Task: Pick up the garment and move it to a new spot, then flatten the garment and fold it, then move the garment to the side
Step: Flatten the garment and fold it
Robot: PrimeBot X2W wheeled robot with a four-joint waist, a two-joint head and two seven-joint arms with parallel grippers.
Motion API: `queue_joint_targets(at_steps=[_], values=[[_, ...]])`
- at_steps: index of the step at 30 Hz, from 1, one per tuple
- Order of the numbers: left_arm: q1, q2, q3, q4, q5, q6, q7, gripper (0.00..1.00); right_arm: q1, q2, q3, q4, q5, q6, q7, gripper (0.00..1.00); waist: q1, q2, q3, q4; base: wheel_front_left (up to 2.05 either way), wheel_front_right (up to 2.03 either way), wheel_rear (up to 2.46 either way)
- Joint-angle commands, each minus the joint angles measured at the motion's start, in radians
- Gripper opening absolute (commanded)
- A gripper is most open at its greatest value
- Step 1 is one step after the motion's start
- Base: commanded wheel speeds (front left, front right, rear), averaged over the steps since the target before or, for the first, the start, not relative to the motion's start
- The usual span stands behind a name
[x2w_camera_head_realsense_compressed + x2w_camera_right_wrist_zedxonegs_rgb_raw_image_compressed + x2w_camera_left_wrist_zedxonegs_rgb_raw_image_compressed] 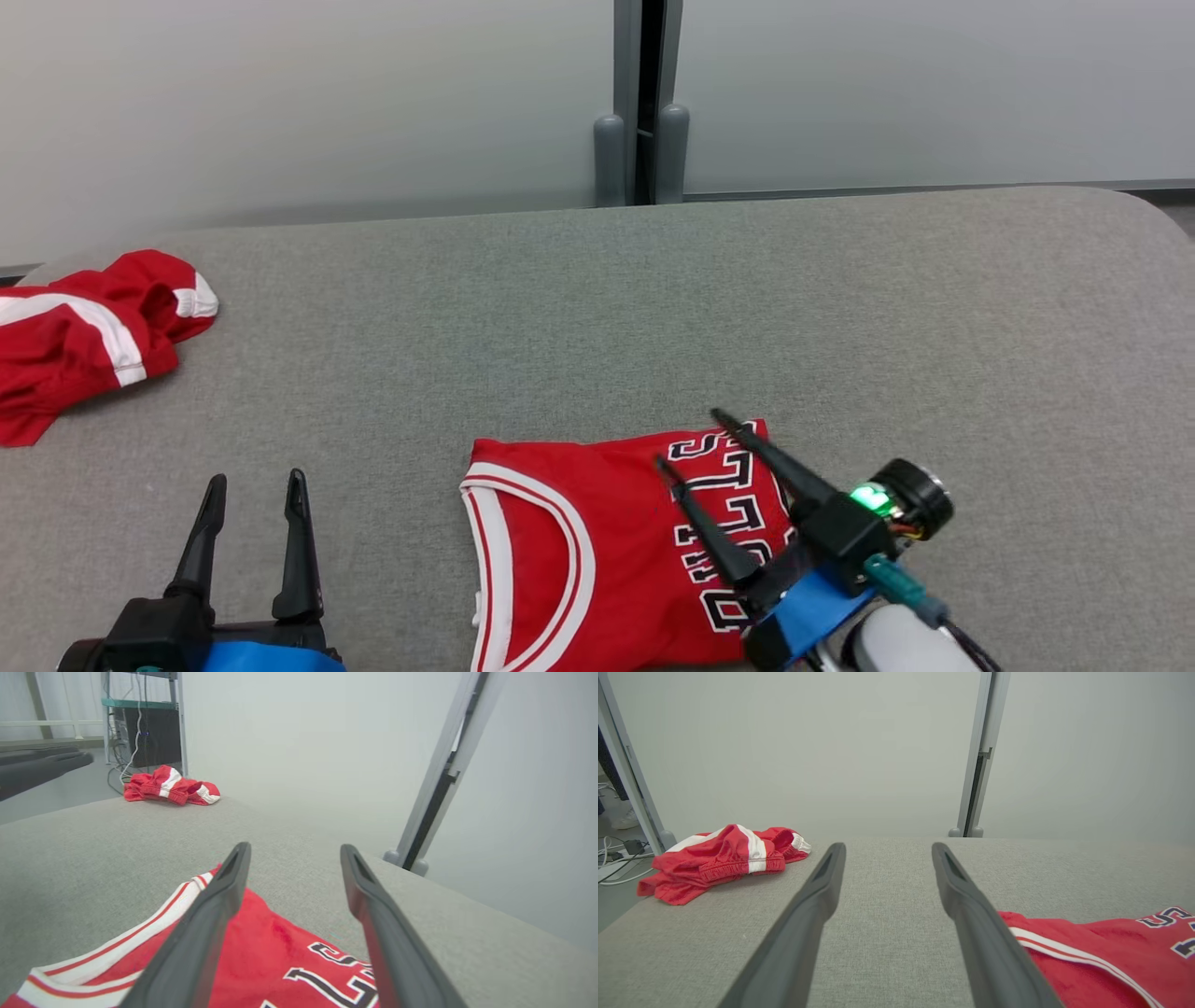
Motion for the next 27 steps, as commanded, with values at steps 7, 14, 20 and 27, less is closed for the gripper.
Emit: queue_joint_targets(at_steps=[7, 14, 20, 27], values=[[0.011, 0.003, 0.013, -0.007, 0.015, -0.006, -0.002, 1.0, 0.117, 0.016, -0.234, -0.095, -0.029, 0.0, -0.003, 1.0, 0.0001, -0.0001, -0.02, -0.039, 0.0, 0.0, 0.0], [0.025, 0.003, 0.018, -0.01, 0.014, -0.007, -0.002, 1.0, 0.221, 0.059, -0.408, -0.131, -0.042, 0.0, -0.003, 1.0, 0.0001, -0.0001, -0.043, -0.062, 0.0, 0.0, 0.0], [0.039, 0.003, 0.021, -0.014, 0.018, -0.009, -0.003, 1.0, 0.288, 0.088, -0.465, -0.137, -0.033, 0.0, -0.003, 1.0, 0.0001, -0.0001, -0.06, -0.067, 0.0, 0.0, 0.0], [0.057, 0.003, 0.023, -0.014, 0.02, -0.002, -0.002, 1.0, 0.318, 0.101, -0.489, -0.143, -0.037, 0.0, -0.003, 1.0, 0.0001, -0.0001, -0.069, -0.067, 0.0, 0.0, 0.0]])
